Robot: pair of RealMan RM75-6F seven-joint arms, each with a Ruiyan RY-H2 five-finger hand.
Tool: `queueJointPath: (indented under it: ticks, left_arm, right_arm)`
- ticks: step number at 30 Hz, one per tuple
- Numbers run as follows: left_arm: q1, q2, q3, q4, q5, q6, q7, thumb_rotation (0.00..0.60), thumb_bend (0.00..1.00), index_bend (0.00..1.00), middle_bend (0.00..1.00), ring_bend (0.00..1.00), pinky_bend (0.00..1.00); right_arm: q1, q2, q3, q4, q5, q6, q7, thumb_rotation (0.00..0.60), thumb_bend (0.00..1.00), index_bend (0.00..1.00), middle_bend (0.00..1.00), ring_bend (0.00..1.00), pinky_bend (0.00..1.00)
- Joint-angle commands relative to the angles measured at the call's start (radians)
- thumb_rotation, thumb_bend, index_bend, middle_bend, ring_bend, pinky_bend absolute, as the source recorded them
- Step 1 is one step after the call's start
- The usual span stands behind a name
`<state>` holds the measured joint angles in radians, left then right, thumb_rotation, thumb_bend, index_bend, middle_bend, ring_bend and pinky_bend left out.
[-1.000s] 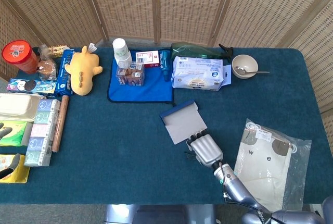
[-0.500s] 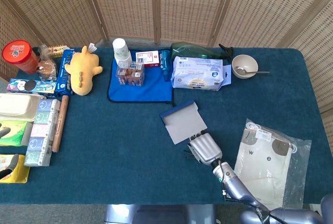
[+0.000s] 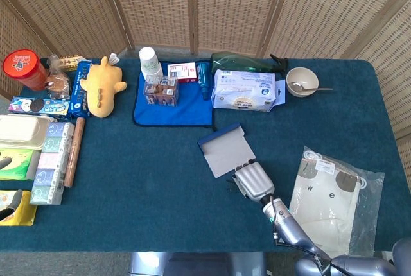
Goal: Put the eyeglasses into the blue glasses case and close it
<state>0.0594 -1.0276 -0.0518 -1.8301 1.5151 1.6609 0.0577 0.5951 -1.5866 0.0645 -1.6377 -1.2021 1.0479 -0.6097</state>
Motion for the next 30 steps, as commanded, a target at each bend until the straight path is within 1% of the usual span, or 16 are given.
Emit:
queueJointPath:
  ticks: [1,11,15,20,22,25,27,30]
  left_arm:
    - [0.000,0.000,0.000,0.000,0.000,0.000,0.000,0.600,0.29,0.20,0.13,0.03,0.00]
    - [-0.002,-0.001,-0.001,-0.001,0.001,-0.003,0.003,0.600,0.29,0.20,0.13,0.03,0.00]
    - [-0.003,-0.001,0.000,-0.006,0.004,-0.004,0.008,0.600,0.29,0.20,0.13,0.04,0.00]
    - [0.000,0.001,0.000,-0.008,0.001,-0.001,0.009,0.600,0.29,0.20,0.13,0.03,0.00]
    - [-0.001,0.001,0.000,-0.008,0.003,-0.003,0.011,0.600,0.29,0.20,0.13,0.04,0.00]
    - [-0.003,0.002,-0.001,-0.010,0.005,-0.004,0.013,0.600,0.29,0.20,0.13,0.04,0.00]
    - [-0.004,0.001,-0.003,-0.011,0.004,-0.004,0.013,0.600,0.29,0.20,0.13,0.03,0.00]
    - [-0.007,-0.001,-0.004,-0.012,0.007,-0.005,0.015,0.600,0.29,0.21,0.13,0.03,0.00]
  right_arm:
    - [-0.002,-0.002,-0.003,0.005,-0.009,0.006,0.009,0.600,0.34,0.74,0.55,0.52,0.39]
    - [-0.005,0.009,0.002,-0.013,-0.046,0.035,0.027,0.600,0.34,0.74,0.55,0.52,0.39]
    - [0.007,0.023,0.020,-0.029,-0.060,0.038,0.028,0.600,0.34,0.74,0.55,0.52,0.39]
    - [0.000,0.032,0.007,-0.036,-0.046,0.031,0.031,0.600,0.35,0.71,0.54,0.52,0.39]
    - [-0.005,0.031,0.000,-0.034,-0.037,0.029,0.028,0.600,0.36,0.68,0.53,0.51,0.39]
    - [-0.013,0.032,-0.013,-0.037,-0.024,0.031,0.013,0.600,0.41,0.59,0.50,0.49,0.39]
    - [-0.017,0.034,-0.021,-0.043,-0.024,0.037,-0.001,0.600,0.44,0.49,0.47,0.47,0.39]
    - [-0.024,0.038,-0.026,-0.052,-0.029,0.056,-0.027,0.600,0.45,0.35,0.43,0.46,0.39]
